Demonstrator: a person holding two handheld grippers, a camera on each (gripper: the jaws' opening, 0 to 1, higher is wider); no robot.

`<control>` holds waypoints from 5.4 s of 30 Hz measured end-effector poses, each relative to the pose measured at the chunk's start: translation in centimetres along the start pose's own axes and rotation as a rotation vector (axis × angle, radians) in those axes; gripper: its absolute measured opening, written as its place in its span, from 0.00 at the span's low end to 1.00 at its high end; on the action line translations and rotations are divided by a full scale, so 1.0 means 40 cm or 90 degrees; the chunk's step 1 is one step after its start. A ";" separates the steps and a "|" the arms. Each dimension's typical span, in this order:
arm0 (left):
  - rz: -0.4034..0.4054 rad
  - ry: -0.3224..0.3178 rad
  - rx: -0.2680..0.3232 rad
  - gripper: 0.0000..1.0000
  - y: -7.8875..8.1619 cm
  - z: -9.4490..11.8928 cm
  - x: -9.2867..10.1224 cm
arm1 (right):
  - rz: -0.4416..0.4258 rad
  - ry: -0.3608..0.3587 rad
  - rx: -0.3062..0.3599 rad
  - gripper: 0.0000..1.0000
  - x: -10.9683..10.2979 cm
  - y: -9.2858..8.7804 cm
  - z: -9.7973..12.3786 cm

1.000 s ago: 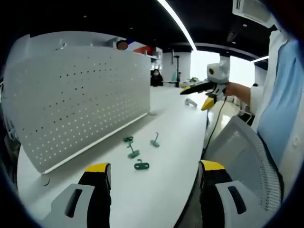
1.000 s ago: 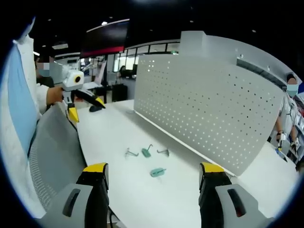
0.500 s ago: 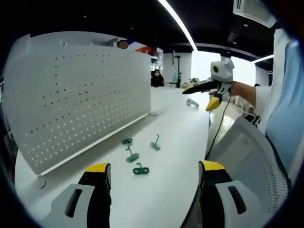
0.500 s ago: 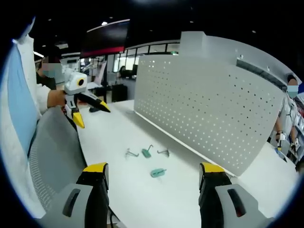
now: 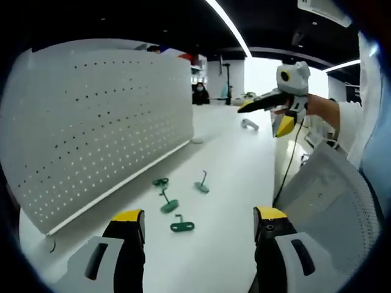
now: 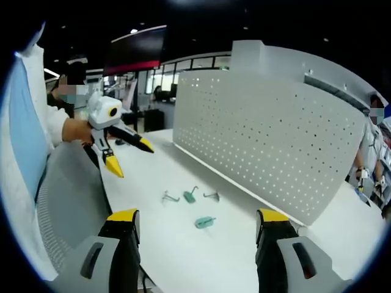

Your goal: Insert the hook assembly into the mounting plate slot until the hook locks in place.

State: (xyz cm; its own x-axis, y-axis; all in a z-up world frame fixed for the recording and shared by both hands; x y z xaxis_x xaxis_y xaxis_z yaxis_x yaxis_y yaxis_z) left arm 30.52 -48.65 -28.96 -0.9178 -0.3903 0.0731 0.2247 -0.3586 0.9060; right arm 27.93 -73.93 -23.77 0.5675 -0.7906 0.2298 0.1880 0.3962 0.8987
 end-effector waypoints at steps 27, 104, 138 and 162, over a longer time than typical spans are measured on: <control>0.020 0.045 -0.074 0.62 -0.126 -0.132 -0.085 | -0.002 -0.001 -0.018 0.78 0.011 -0.015 -0.016; 0.028 0.046 -0.088 0.31 -0.188 -0.216 -0.100 | 0.009 0.004 -0.038 0.77 -0.010 -0.021 -0.015; -0.056 0.030 -0.065 0.30 -0.078 -0.123 -0.052 | 0.020 0.034 -0.009 0.76 -0.051 0.025 -0.035; -0.125 -0.067 0.010 0.30 0.037 -0.016 0.056 | -0.040 0.150 0.028 0.62 -0.136 0.097 -0.073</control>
State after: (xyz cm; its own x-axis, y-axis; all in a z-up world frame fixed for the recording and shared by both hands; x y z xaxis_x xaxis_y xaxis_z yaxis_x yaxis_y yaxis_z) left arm 29.00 -50.60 -27.74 -0.9728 -0.2229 -0.0630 0.0339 -0.4060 0.9132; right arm 27.92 -66.71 -22.64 0.7281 -0.6803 0.0840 0.1971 0.3252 0.9249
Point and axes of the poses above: the point that each gripper's makers call its tool centre point, and the gripper's own axes: z roughly backward along the fingers, x roughly to its right, y roughly out of its top, the point moved 5 cm from there along z, roughly backward along the fingers, and after that the axes turned 12 degrees about -y, right-handed, at the moved point
